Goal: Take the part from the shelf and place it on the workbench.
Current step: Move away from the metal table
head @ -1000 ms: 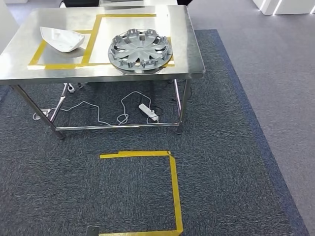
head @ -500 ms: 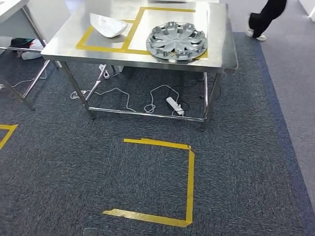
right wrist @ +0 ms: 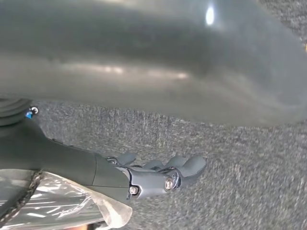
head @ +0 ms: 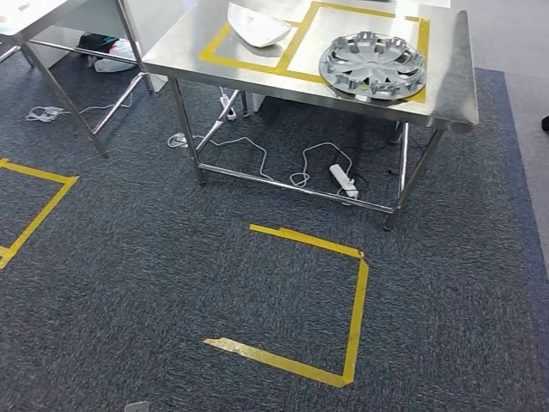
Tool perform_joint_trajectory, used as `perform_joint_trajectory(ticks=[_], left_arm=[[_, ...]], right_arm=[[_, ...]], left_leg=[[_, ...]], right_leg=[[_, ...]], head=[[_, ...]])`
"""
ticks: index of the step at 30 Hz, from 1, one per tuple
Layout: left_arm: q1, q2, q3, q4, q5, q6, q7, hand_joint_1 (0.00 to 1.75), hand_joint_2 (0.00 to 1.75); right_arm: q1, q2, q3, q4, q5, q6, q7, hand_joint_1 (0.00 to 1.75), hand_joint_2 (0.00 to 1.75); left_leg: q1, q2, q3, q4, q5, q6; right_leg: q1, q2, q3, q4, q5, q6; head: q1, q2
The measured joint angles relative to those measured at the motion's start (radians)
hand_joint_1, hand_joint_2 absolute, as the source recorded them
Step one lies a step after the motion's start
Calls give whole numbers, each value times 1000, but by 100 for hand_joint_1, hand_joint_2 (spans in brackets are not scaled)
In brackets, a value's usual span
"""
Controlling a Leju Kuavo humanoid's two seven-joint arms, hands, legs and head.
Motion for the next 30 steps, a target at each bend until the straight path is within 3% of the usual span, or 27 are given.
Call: perform_joint_trajectory(ticks=[2,3,4,6,8,10,11,12,14,18,20,22,23,25,27,29,30], left_arm=[[-2,-3,7,-2,2,2,0,0,0],[-3,-4,9,-3,2,3,0,0,0],[-4,-5,10,-4,2,4,0,0,0],[-3,-4,13,-6,2,5,0,0,0],[-2,-3,17,-8,3,7,0,0,0],[-2,-2,20,-10,4,9,1,0,0],[-2,-2,21,-11,5,9,2,0,0],[-2,-2,22,-11,5,10,2,0,0],[-2,-2,22,-11,5,10,3,0,0],[-2,-2,22,-11,5,10,3,0,0],[-2,-1,25,-11,10,11,4,0,0],[-1,-1,29,-12,16,13,4,0,0],[0,-1,30,-12,18,13,4,0,0],[0,-1,31,-12,23,14,4,0,0],[-3,-2,33,-13,25,15,4,0,0],[-3,-2,34,-13,25,15,4,0,0],[-2,-2,36,-13,25,15,4,0,0]], right_arm=[[0,2,0,-3,0,2,-1,0,0],[0,4,0,-5,0,4,-2,0,0],[1,5,0,-8,1,7,-2,0,0],[4,9,1,-12,4,11,-2,0,0],[9,15,0,-18,6,14,-1,0,0],[15,18,0,-23,7,15,0,0,0],[18,18,0,-25,8,16,0,0,0],[20,19,-1,-26,8,16,0,0,0],[21,19,-1,-27,8,16,1,0,0],[21,19,-1,-27,8,16,1,0,0],[18,21,-1,-33,13,18,0,0,0],[13,25,0,-39,19,19,-1,0,0],[11,26,0,-40,22,19,-1,0,0],[10,28,0,-41,26,19,-2,0,0],[14,28,0,-43,29,19,-2,0,0],[17,28,-1,-45,32,19,-2,0,0],[18,28,-1,-45,35,19,-2,0,0]], left_leg=[[-5,-23,-12,1,17,-4],[-4,-33,-16,1,24,-8],[-4,-43,-20,0,33,-13],[-5,-56,-27,1,43,-24],[-7,-25,-42,44,2,-36],[1,23,-74,159,-89,-49],[7,36,-88,220,-123,-56],[12,42,-96,264,-141,-61],[18,46,-96,294,-145,-66],[22,48,-84,286,-135,-68],[22,89,12,142,-100,-66],[18,120,93,3,-73,-50],[18,109,87,0,-71,-37],[20,88,80,-4,-63,-21],[18,65,71,-6,-56,-9],[12,39,65,-5,-51,-2],[9,26,64,-5,-50,0]], right_leg=[[4,43,85,-134,19,-18],[5,57,105,-173,15,-21],[5,57,110,-189,10,-19],[1,33,103,-199,19,-16],[-6,5,100,-206,32,-19],[-8,-27,95,-207,39,-22],[-8,-46,92,-206,42,-21],[-8,-61,90,-206,43,-20],[-9,-76,87,-205,45,-18],[-9,-85,86,-205,46,-17],[-8,-120,87,-198,42,0],[-7,-161,94,-192,39,22],[-9,-156,94,-189,35,30],[-14,-99,70,-145,-1,39],[-15,-38,9,-23,-63,39],[-14,-25,-53,91,-94,35],[-13,-23,-64,102,-81,31]], head=[[-1,0],[-1,0],[-1,0],[-1,0],[-8,0],[-15,0],[-16,0],[-16,0],[-15,0],[-15,0],[-18,0],[-19,0],[-18,0],[-16,0],[-13,0],[-13,0],[-13,0]])
